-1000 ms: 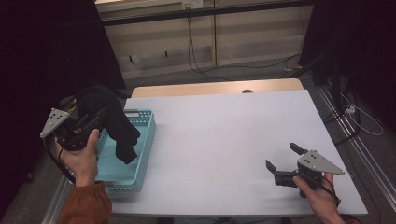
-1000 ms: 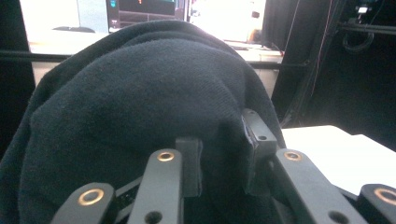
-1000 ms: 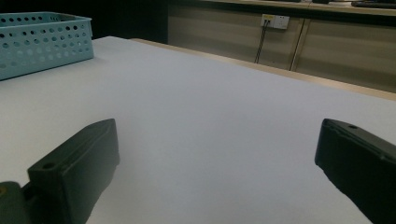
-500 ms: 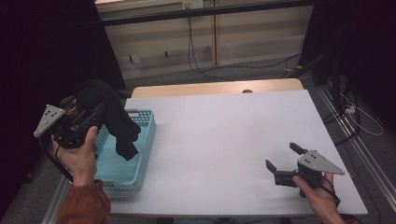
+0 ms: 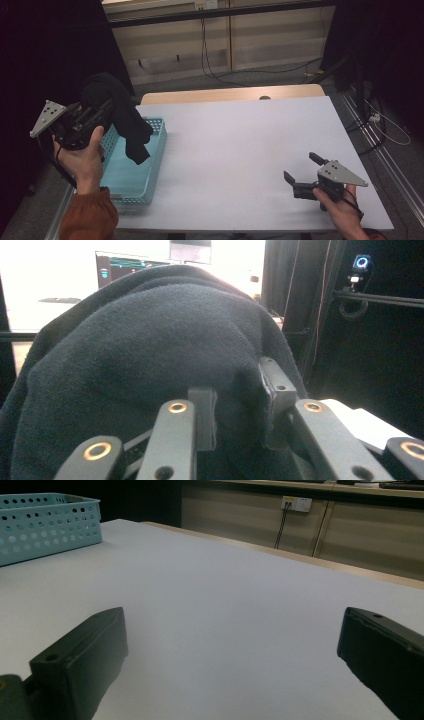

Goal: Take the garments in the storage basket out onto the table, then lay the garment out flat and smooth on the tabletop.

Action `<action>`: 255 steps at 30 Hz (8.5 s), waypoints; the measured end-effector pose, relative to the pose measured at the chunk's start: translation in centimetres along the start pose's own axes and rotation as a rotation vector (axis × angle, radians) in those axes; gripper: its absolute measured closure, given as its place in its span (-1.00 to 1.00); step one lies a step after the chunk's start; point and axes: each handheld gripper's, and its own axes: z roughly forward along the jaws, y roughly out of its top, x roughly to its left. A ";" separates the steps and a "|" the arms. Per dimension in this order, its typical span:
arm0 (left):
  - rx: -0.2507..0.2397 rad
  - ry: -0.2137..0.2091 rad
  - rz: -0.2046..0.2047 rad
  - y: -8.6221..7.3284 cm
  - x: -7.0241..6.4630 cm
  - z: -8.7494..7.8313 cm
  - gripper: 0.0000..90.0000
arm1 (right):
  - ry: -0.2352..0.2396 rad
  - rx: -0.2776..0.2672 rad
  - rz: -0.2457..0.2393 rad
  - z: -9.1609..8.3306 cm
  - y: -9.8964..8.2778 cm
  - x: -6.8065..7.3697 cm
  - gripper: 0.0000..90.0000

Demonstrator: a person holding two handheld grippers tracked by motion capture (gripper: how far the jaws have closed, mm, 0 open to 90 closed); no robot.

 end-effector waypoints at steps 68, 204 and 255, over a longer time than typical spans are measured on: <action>0.119 -0.314 -0.008 -1.8 -12.3 9.9 0.61 | 0.016 0.002 -0.001 0.0 0.0 0.0 -1.00; 0.552 -0.387 0.189 -17.7 -18.9 16.4 -0.87 | 0.073 0.033 -0.026 0.7 -0.1 1.0 -1.00; 0.635 -0.375 0.231 -20.6 -14.4 9.5 -0.84 | 0.356 0.295 -0.182 12.0 3.1 8.3 0.17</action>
